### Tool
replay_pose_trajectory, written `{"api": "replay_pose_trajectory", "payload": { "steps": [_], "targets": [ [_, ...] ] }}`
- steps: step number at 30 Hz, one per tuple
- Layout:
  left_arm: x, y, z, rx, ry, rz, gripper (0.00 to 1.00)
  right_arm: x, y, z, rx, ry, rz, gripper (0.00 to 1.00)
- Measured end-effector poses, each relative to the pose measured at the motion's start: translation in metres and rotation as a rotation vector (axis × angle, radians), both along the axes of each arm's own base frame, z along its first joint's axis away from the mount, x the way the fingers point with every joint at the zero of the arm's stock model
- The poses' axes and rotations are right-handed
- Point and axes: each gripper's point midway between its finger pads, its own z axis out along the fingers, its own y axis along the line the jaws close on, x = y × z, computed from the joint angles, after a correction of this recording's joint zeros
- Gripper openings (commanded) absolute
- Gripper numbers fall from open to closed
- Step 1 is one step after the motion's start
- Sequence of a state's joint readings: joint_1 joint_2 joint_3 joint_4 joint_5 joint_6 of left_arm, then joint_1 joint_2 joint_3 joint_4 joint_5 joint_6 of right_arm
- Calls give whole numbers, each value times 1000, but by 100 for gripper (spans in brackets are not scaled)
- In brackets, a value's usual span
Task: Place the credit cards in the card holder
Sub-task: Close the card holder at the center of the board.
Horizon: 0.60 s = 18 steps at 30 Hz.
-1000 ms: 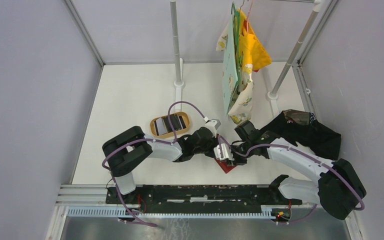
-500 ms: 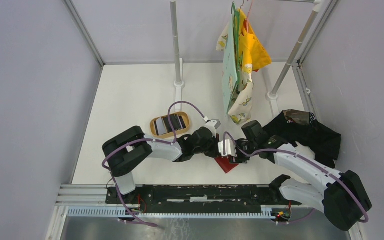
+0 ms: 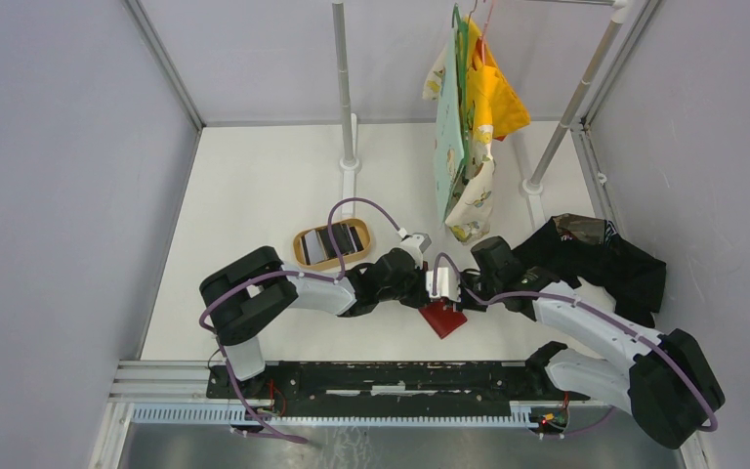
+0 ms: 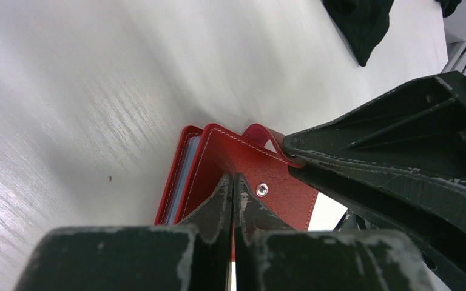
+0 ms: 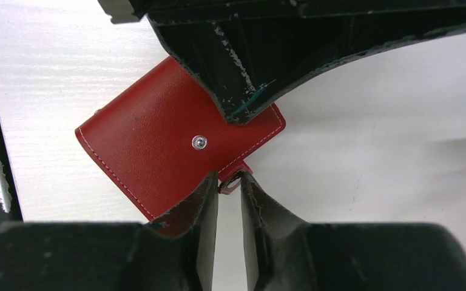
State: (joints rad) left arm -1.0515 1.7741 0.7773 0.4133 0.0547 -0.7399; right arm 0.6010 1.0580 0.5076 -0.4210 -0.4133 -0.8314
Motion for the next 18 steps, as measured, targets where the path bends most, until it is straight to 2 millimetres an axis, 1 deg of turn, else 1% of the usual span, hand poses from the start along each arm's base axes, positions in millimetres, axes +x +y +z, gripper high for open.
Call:
{"api": "replay_pose_trajectory", "payload": {
  "steps": [5, 12, 15, 18],
  "targets": [
    [0, 0, 0, 0, 0, 1, 2, 0, 0, -1, -2, 5, -6, 0],
    [0, 0, 0, 0, -1, 2, 2, 1, 0, 0, -1, 4, -9, 0],
    [2, 1, 0, 4, -7, 14, 2, 5, 4, 6, 7, 0, -6, 0],
    [5, 5, 2, 10, -13, 50, 2, 16, 13, 16, 19, -4, 1, 0]
  ]
}}
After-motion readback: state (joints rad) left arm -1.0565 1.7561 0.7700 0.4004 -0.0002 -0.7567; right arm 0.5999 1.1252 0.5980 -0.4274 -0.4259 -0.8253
